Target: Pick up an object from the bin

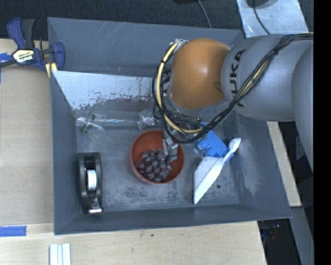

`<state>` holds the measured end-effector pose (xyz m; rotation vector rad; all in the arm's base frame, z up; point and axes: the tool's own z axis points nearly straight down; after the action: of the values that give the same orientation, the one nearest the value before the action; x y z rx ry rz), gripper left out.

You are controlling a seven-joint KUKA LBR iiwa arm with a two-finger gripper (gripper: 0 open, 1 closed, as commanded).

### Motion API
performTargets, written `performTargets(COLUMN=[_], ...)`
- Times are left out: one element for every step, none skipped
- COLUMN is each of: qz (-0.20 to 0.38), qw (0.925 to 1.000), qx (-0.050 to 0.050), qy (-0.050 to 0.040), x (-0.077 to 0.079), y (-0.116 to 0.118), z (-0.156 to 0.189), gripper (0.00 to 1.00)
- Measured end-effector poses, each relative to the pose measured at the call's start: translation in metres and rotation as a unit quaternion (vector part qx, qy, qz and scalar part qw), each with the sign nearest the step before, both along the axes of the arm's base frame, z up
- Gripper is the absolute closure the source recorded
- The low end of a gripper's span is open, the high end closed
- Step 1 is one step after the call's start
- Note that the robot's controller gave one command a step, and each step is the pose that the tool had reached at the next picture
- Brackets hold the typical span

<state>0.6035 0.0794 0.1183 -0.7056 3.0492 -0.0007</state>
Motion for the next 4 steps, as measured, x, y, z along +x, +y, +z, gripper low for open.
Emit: performTargets(qz=[0.154, -0.062, 0.090, 0.257], qw=[0.9880, 0.9981, 0.9959, 0.9665], qx=[-0.001, 0.001, -0.001, -0.002], qy=[0.0013, 0.0018, -0.0073, -0.0094], x=[0.012, -0.002, -0.007, 0.010], y=[0.000, -0.019, 0.000, 0.027], z=[0.011, 0.003, -0.039, -0.039], gripper=[0.00, 0.00, 0.00, 1.00])
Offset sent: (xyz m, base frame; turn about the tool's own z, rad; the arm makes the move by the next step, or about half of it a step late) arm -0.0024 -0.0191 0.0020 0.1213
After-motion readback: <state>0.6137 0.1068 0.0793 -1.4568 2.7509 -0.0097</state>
